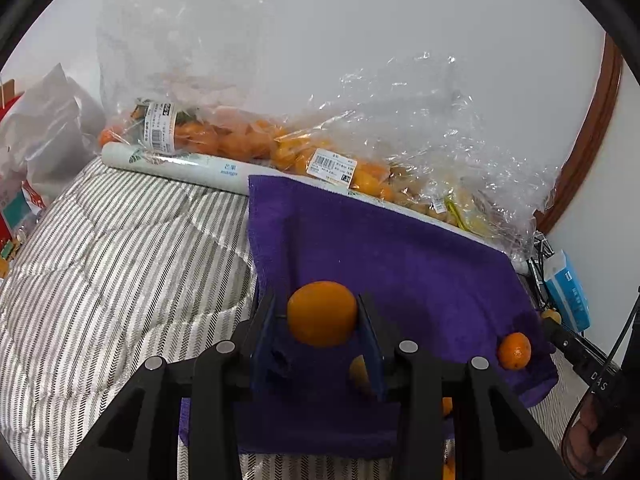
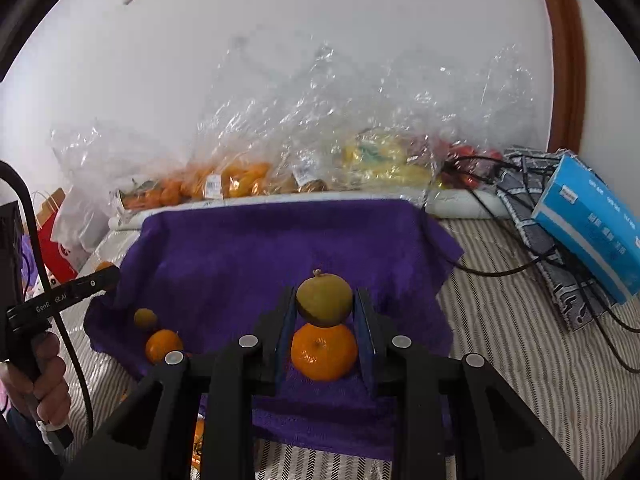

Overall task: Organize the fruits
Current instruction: 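Carry the pear-shaped fruit over the towel with the right tool while the left tool carries an orange, then lower the pear-shaped fruit onto the towel and open the right tool while the left tool releases its orange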

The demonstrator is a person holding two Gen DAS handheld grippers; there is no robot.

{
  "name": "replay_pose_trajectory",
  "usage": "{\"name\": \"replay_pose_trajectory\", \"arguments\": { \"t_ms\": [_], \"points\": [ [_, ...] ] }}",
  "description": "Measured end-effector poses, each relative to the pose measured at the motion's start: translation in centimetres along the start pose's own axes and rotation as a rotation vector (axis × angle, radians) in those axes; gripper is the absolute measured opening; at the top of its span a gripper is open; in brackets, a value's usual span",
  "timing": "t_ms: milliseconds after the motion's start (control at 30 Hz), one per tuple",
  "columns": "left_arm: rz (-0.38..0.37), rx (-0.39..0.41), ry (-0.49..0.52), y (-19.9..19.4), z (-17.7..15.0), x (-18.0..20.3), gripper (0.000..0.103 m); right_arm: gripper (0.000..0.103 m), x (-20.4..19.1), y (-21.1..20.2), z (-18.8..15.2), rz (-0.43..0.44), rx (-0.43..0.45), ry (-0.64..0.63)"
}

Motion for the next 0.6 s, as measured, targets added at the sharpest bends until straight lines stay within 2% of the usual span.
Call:
{"name": "replay_pose_trajectory", "arguments": {
  "t_ms": [600],
  "points": [
    [-0.018, -0.052, -0.001, 1.1, -0.8, 0.3, 0.037, 0.029, -0.1, 1.5, -0.9, -0.028, -0.046, -0.004]
  ]
}}
Point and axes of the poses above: each gripper's, at about its wrist camera, not at the fingertips, and y roughly the way its jaws point, x to its right, z to its top, the point moved 5 cm from there along y, roughly the way its jaws point, and after that the axes turned 14 degrees about -z, right-handed, at the moved point
